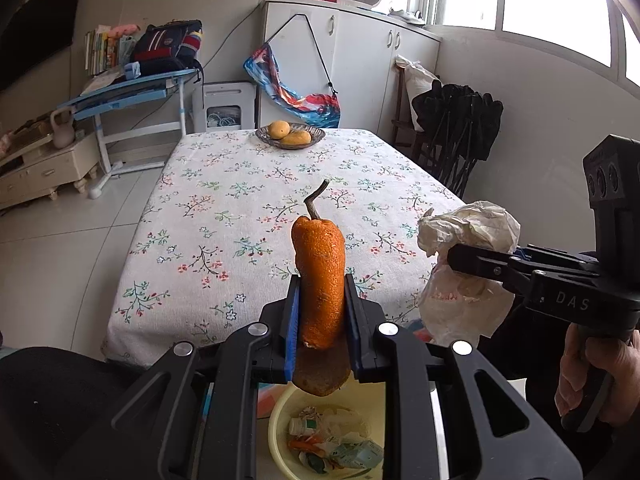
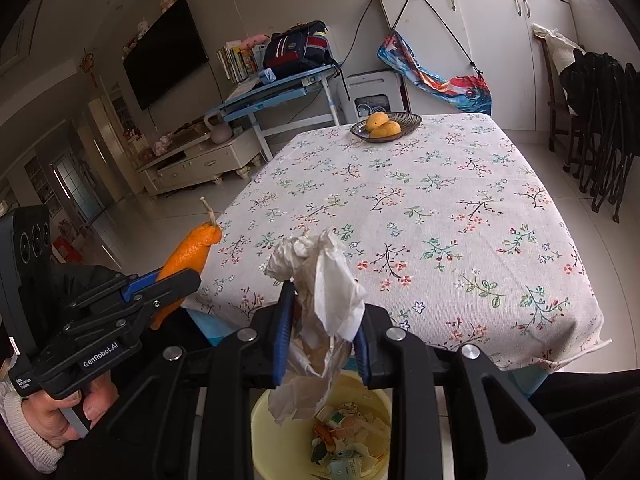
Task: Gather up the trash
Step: 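Carry the peel with the left tool while the right tool carries the paper toward the basin, then open both tools over the yellow basin to drop the peel and paper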
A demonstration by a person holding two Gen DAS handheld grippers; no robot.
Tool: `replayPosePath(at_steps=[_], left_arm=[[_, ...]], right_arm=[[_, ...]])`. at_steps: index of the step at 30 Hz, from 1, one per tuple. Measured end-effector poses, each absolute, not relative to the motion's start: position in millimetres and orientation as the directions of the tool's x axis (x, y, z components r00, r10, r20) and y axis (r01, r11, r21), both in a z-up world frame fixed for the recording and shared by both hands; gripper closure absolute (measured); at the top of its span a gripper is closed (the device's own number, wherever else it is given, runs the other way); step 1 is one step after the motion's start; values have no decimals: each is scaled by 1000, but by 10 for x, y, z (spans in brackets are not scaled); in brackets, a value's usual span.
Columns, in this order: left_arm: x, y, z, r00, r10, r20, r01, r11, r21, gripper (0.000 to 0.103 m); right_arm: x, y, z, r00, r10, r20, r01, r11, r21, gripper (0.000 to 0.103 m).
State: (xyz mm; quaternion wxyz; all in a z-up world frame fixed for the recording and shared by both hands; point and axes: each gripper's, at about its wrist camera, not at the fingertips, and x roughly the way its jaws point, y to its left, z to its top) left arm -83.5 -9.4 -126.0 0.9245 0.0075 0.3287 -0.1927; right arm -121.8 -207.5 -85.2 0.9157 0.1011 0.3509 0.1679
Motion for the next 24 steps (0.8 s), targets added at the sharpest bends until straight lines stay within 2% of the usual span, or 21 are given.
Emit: replayPosePath(at_steps=[14,17,19,24], left_arm=[[-1087,-374,-1683,513,-351,-783,451,887,-102,82],[-1109,-366,-1673,518,-348,-781,446,889,-100,76],[-1096,-342,-1675,517,-343,-784,434,895,-105,67],[-1065,-299,-1643,531,-334,-779,409,906,-110,62]], right_arm=[[-1167,-2028,-890,666,378,-643,-234,924,301,74],[-1168,-2030,-900,661,378,-648,-233,925,301,73],[-1175,-2027,-914,658,377,-652,-232,925,301,73],[-1176,-2003,-935,647,376,-664,-233,926,297,72]])
